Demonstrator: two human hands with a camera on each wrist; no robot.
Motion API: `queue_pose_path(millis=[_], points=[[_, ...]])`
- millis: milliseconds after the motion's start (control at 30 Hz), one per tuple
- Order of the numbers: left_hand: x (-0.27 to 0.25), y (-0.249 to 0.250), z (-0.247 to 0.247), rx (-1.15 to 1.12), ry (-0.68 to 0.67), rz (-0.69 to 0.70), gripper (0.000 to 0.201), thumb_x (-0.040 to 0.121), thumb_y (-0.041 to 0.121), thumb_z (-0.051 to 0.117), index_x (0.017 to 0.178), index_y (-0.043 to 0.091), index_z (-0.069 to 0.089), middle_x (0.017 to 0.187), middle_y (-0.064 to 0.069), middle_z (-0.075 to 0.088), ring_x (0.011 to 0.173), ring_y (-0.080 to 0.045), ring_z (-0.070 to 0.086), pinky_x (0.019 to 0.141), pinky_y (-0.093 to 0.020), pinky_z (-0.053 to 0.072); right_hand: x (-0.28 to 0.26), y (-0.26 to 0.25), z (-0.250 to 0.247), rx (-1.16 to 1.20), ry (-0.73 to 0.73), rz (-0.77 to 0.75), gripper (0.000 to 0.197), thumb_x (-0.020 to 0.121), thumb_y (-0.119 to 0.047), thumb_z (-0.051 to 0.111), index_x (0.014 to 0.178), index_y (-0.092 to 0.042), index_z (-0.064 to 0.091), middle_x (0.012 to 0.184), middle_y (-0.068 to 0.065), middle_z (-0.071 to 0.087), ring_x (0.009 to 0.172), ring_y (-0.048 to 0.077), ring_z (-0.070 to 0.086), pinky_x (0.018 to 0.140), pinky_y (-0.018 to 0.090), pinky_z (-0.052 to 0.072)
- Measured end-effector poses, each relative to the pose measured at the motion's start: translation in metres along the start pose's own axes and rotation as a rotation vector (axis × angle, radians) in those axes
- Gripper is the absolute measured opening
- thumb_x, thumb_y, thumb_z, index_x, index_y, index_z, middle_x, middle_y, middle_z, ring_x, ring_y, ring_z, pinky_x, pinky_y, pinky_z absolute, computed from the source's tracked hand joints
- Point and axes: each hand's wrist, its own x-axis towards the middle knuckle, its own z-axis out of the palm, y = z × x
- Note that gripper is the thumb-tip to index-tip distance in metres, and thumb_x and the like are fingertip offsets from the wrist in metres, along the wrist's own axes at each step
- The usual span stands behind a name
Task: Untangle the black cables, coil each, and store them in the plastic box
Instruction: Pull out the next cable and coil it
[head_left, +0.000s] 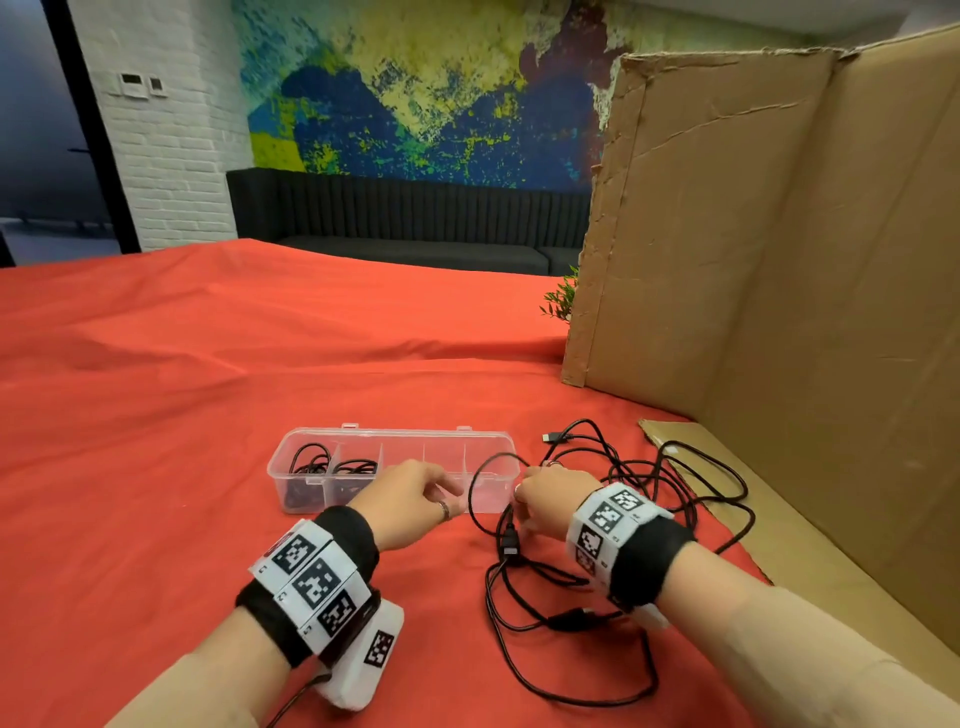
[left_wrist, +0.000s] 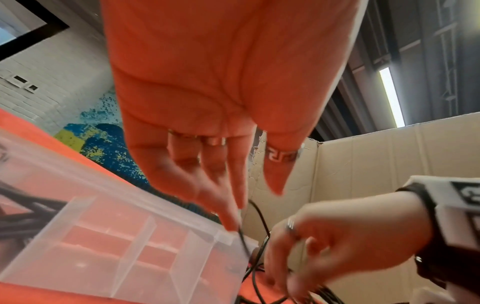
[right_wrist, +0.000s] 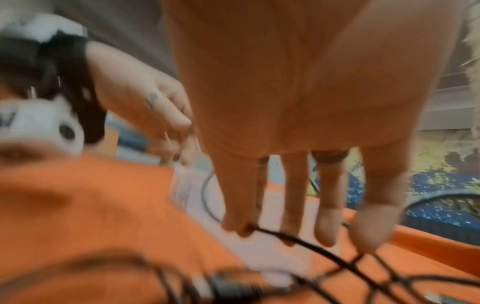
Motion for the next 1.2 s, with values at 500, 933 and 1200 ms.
queue_pose_path(millis=[500, 933, 1200], points=[[-0.011, 0.052, -0.006, -0.879, -0.144, 0.261, 0.059, 0.084, 0.069, 0.022, 0.112, 0.033, 0.059, 0.098, 0.015, 0.070, 0.097, -0.005, 0.061, 0.096, -0.037, 0.037, -0.068, 0.000, -0.092, 1.488, 0.428, -0.423, 0.012, 0.098, -0.010, 0.039, 0.088, -0.014, 0.045, 0.068, 0.000, 0.066, 0.061, 0.017, 0.066, 0.065, 0.034, 0.057], [-0.001, -0.007, -0.026, -0.031, 0.106, 0.239, 0.039, 0.092, 0.038, 0.051, 0.058, 0.019, 0.046, 0.054, 0.006, 0.052, 0.055, -0.010, 0.047, 0.060, -0.027, 0.037, -0.057, 0.045, -0.100, 1.429, 1.285, 0.076, 0.023, 0.096, -0.015, 0.044, 0.076, -0.024, 0.045, 0.065, -0.003, 0.042, 0.043, 0.003, 0.036, 0.040, 0.021, 0.037], [-0.007, -0.048, -0.051, -0.182, 0.212, 0.200, 0.040, 0.092, 0.028, 0.055, 0.056, 0.018, 0.040, 0.052, 0.006, 0.037, 0.051, -0.005, 0.036, 0.054, -0.024, 0.032, -0.062, 0.123, -0.093, 1.222, 1.590, 0.577, 0.021, 0.094, -0.018, 0.044, 0.075, -0.029, 0.042, 0.075, -0.010, 0.046, 0.066, 0.003, 0.045, 0.074, 0.024, 0.040]])
